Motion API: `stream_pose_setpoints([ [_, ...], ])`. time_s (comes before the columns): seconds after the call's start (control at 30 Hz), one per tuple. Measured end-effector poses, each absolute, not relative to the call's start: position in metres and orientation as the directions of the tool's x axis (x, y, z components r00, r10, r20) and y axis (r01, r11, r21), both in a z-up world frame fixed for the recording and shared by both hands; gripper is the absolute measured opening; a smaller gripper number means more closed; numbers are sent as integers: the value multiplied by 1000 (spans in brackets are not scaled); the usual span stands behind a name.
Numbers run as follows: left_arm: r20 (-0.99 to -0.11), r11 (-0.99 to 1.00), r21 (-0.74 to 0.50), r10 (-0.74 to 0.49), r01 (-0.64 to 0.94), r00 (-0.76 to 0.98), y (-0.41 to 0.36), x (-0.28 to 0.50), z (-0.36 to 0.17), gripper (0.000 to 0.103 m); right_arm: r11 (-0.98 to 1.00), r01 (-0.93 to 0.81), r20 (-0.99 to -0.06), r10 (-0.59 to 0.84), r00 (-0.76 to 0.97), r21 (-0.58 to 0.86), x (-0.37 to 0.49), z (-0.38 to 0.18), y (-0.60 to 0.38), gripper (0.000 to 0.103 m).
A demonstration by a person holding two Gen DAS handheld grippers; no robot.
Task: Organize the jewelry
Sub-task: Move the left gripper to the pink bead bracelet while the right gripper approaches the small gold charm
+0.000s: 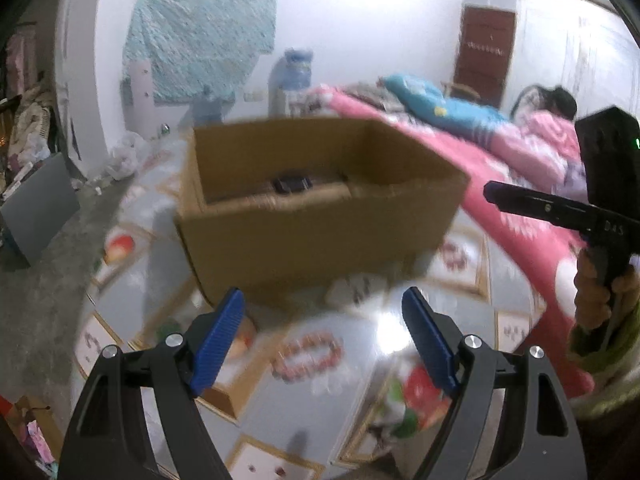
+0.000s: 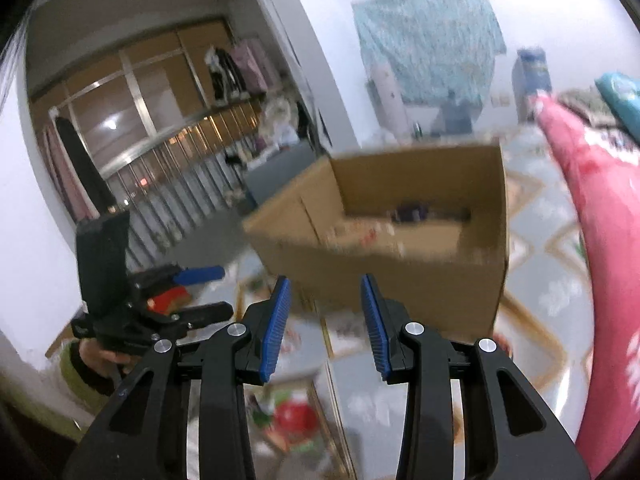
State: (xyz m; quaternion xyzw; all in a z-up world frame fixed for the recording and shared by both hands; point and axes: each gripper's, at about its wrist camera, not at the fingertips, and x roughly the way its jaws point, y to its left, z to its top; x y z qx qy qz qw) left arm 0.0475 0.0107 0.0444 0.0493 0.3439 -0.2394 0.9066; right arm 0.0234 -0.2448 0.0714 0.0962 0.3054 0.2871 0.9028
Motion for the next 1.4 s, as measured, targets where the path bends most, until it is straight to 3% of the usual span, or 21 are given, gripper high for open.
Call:
stream_pose_setpoints([
  [0.13, -693, 868, -58, -391, 494, 606, -7, 46, 19, 70, 825, -408, -565, 565, 602, 390, 21, 43, -243, 36],
  [0.3, -742, 857, -18, -357, 515, 568, -26, 54, -6, 50, 839, -362, -603, 543, 584, 406, 22, 24, -239, 36],
  [0.47, -782, 865, 12, -304, 501, 544, -30, 64, -24, 41, 850, -352, -625, 527, 576, 393, 22, 19, -237, 34],
  [0.63, -786, 879, 7, -290, 477, 547, -27, 69, -30, 30, 858, -343, -638, 514, 574, 383, 22, 13, -244, 33],
  [0.77, -779, 882, 4, -293, 472, 554, -27, 71, -30, 14, 868, -332, -651, 497, 574, 369, 25, 8, -245, 30],
  [1.1, -772, 868, -43, -343, 494, 535, -46, 77, -30, 9, 904, -343, -690, 420, 590, 256, 33, -6, -229, 26],
  [1.4, -787, 870, -32, -324, 491, 524, -57, 82, -29, 9, 914, -404, -719, 312, 621, 48, 39, -18, -213, 20],
])
